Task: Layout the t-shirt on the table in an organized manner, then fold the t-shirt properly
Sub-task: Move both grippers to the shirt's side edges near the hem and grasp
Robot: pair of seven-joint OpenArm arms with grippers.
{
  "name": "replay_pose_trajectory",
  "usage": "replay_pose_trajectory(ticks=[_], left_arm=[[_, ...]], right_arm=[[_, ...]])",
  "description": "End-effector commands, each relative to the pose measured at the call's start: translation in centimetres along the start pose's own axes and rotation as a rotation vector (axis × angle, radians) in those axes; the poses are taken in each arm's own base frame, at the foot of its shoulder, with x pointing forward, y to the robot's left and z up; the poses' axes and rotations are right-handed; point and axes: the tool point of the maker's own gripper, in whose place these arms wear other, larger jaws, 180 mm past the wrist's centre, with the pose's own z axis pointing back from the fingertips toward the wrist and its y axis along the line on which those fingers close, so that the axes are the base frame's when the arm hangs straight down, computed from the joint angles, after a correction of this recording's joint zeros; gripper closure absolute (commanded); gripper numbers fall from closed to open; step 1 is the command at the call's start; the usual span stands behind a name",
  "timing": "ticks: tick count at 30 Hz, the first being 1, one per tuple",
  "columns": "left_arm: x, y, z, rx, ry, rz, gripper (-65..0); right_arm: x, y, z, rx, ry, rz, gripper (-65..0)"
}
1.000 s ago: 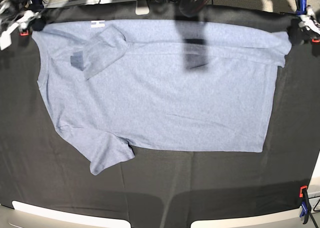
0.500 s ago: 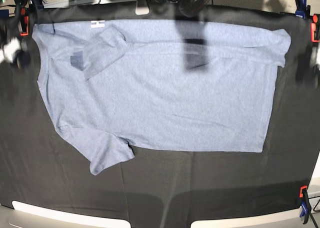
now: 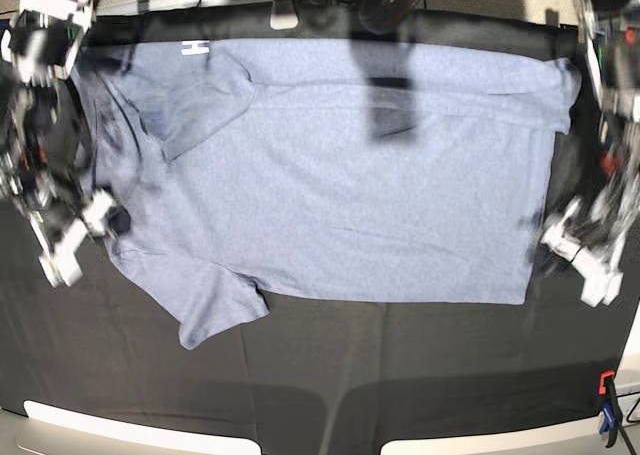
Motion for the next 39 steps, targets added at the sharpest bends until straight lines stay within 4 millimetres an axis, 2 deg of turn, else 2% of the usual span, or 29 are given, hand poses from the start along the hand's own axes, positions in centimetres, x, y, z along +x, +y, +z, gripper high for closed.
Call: replay_pose_trajectory(ticks=[1, 5, 7, 10, 14, 17, 21, 25, 29, 30, 31, 34, 36, 39], left_arm=[[3.3, 0.5, -0.4, -0.002, -0.068, 0.004, -21.5], [5.1, 1.5, -3.0, -0.001, -0.082, 0.108, -21.5], [6.0, 1.8, -3.7, -0.005, -0.089, 0.155, -21.5], [6.4, 2.5, -4.3, 0.013, -0.087, 0.191, -21.5], [4.9, 2.9, -5.1, 0.052, -0.066, 0.151, -21.5], [3.8, 1.6, -5.9, 0.028, -0.048, 0.168, -21.5], [3.3, -0.2, -7.0, 0.008, -0.034, 0.144, -21.5], [1.5, 0.9, -7.5, 0.129, 0.029, 0.097, -21.5], [0.5, 0.5, -7.7, 0.121, 0.046, 0.101, -21.5], [0.0, 0.4, -7.7, 0.119, 0.053, 0.103, -20.9], [-0.4, 0.3, -7.7, 0.116, 0.059, 0.105, -17.3], [-1.6, 0.3, -7.7, 0.117, 0.078, 0.109, 0.0], [-2.0, 0.3, -7.6, 0.119, 0.084, 0.110, 0.0], [-2.5, 0.3, -7.5, 0.120, 0.091, 0.112, 0.0]], right_arm=[[2.1, -0.6, 0.6, -0.010, -0.047, 0.023, -23.7], [3.5, -0.5, 0.1, 0.002, -0.070, 0.028, -23.8], [4.5, -0.5, 0.3, 0.000, -0.103, 0.031, -23.8], [4.7, -0.5, 0.3, 0.003, -0.110, 0.031, -23.8], [4.7, -0.5, 0.3, 0.003, -0.110, 0.031, -23.8], [4.8, -0.4, 0.3, 0.004, -0.117, 0.030, -23.8], [4.8, -0.4, 0.3, 0.005, -0.117, 0.029, -23.8], [4.6, -0.4, 0.3, 0.005, -0.104, 0.029, -23.8], [4.6, -0.4, 0.3, 0.005, -0.105, 0.029, -23.8], [4.6, -0.4, 0.3, 0.005, -0.106, 0.030, -23.8], [4.7, -0.4, 0.3, 0.005, -0.114, 0.030, -23.8], [5.8, -0.4, 0.5, 0.006, -0.175, 0.032, -23.8], [6.6, -0.3, 0.5, 0.008, -0.201, 0.037, -27.6], [7.8, 0.0, -0.6, 0.011, -0.197, 0.069, -33.9]])
